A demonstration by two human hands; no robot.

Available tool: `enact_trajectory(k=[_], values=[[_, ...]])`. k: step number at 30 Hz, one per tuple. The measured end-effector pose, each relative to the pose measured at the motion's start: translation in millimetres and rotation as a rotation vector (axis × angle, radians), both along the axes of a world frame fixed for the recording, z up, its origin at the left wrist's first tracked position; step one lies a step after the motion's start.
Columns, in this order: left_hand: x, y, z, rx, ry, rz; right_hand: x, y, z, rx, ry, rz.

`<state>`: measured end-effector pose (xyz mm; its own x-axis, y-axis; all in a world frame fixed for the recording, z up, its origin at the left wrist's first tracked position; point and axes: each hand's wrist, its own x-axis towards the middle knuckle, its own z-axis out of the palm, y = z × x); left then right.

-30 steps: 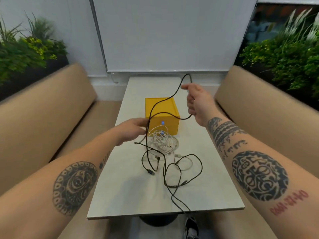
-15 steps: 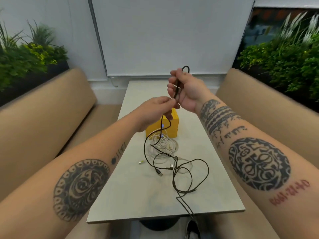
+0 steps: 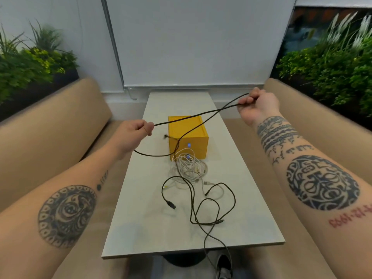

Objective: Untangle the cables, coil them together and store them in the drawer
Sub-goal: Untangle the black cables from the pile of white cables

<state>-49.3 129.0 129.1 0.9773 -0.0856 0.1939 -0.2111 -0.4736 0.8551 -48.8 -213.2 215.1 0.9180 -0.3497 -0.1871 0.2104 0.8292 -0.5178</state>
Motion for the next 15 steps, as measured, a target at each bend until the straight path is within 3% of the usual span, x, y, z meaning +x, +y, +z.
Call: enact_trajectory(k=[5,15], values=[[5,29,-8,0.126,-0.089,0.109,5,-47,-31,0.037,0.103,-0.133],[9,32,-10,-0.017,-0.146,0.231,3,-75,-73,-0.156,0.246,-0.091]])
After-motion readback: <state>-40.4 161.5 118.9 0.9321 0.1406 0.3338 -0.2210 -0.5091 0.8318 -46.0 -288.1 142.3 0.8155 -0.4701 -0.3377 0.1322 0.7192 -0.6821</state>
